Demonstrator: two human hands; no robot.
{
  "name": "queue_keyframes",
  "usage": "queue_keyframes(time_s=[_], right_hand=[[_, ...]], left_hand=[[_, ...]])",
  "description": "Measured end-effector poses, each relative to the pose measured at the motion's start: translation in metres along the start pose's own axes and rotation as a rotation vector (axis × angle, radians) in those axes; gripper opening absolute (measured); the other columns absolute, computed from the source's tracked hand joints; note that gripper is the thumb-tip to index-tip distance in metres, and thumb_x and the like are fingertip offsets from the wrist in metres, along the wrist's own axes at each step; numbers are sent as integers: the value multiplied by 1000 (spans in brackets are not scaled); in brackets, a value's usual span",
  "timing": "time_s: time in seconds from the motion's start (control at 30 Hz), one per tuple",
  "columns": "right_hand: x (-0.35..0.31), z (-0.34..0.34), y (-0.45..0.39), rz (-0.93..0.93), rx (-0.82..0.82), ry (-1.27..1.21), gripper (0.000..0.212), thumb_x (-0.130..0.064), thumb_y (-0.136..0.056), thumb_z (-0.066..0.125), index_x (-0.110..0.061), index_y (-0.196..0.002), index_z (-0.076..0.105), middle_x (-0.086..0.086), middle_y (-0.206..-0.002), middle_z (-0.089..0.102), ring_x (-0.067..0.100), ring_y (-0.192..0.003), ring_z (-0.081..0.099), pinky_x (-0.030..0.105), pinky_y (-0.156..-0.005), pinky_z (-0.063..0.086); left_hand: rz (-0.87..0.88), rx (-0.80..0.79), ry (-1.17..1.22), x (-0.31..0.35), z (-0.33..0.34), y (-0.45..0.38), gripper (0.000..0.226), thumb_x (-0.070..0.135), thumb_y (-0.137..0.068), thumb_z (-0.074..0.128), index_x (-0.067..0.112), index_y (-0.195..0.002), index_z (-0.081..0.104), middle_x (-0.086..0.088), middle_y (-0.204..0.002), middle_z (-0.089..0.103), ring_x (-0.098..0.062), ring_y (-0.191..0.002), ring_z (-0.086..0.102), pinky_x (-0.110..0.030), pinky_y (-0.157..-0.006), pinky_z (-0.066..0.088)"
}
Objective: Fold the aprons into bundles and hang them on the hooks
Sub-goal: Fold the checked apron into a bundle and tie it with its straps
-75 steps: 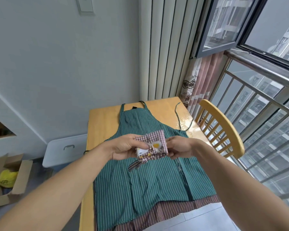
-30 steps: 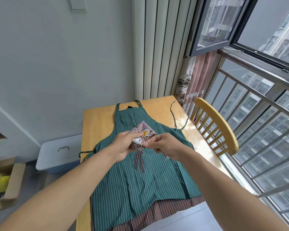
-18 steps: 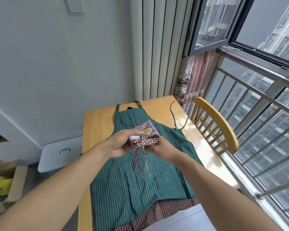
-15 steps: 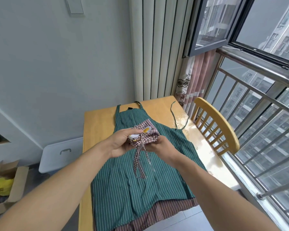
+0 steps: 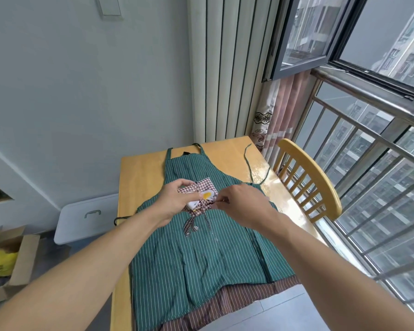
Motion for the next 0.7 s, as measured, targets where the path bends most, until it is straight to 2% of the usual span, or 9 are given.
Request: queue_keyframes(time_s=[0.07, 0.27, 0.33, 0.37, 0.43, 0.5, 0.57, 0.63, 0.7], right_hand=[[-2, -10, -4, -4, -20, 15, 25, -49, -90, 72, -24, -89, 73, -6, -74, 70, 12, -64, 63, 30, -56, 51], [8, -7, -23, 77, -85, -295, 29, -44, -85, 79, -15, -80, 72, 4, -69, 70, 14, -53, 52, 27, -47, 37], [14, 4, -26, 129, -98, -372, 30, -42, -85, 80, -13, -81, 73, 11, -75, 73, 24, -58, 60, 35, -51, 46], [15, 10, -26, 149, -108, -405, 30, -40, -85, 81, -12, -82, 73, 12, -77, 74, 28, -62, 65, 38, -55, 51], [13, 25, -27, 150, -120, -427, 27, -37, -84, 82, -11, -84, 73, 11, -77, 74, 24, -60, 65, 30, -51, 50], [9, 40, -28, 165, -83, -462, 24, -33, -86, 81, -11, -85, 70, 6, -80, 73, 21, -54, 59, 24, -45, 43], [12, 55, -28, 230, -24, -573, 25, -31, -89, 79, -10, -83, 65, 4, -79, 72, 22, -49, 55, 28, -45, 40], [12, 67, -28, 281, -9, -685, 27, -31, -90, 77, -10, -84, 61, 3, -77, 71, 19, -49, 54, 30, -50, 42], [9, 75, -28, 279, -12, -760, 26, -30, -92, 75, -10, -85, 60, 0, -80, 71, 12, -62, 63, 33, -62, 50]], left_hand=[[46, -33, -40, 6, 7, 4, 44, 8, -77, 86, 19, -113, 62, -11, -112, 70, -28, -90, 75, -43, -79, 63], [101, 42, -148, 3, 13, 3, 51, 34, -72, 89, 17, -103, 52, -1, -99, 53, -18, -88, 49, -34, -75, 42], [71, 93, -55, -8, 11, 1, 50, 32, -73, 88, 17, -98, 48, -1, -92, 46, -17, -82, 44, -33, -73, 39], [50, 118, -1, -14, 10, 1, 48, 30, -74, 87, 17, -96, 46, -2, -92, 46, -18, -81, 45, -34, -73, 39], [21, 169, 136, -30, 7, 1, 48, 28, -72, 87, 18, -94, 46, -9, -97, 55, -24, -84, 55, -40, -77, 47], [-9, 202, 243, -46, 4, 0, 52, 27, -69, 87, 18, -102, 49, -13, -110, 65, -31, -98, 66, -46, -91, 56], [-17, 215, 349, -54, 4, 2, 52, 15, -78, 85, 15, -117, 50, -11, -115, 68, -28, -104, 69, -48, -94, 56], [-16, 171, 427, -57, 4, 2, 44, 2, -85, 77, 7, -124, 56, -11, -114, 72, -29, -103, 72, -50, -93, 57], [-15, 110, 442, -57, 2, 0, 33, -1, -87, 73, 4, -118, 63, -15, -111, 74, -33, -102, 73, -56, -95, 56]])
Point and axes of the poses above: each hand's wrist, its own y-axis away from the middle knuckle, its own z-axis out of the palm, x = y × z, the point moved 8 cm from there along -y, towards the middle knuckle
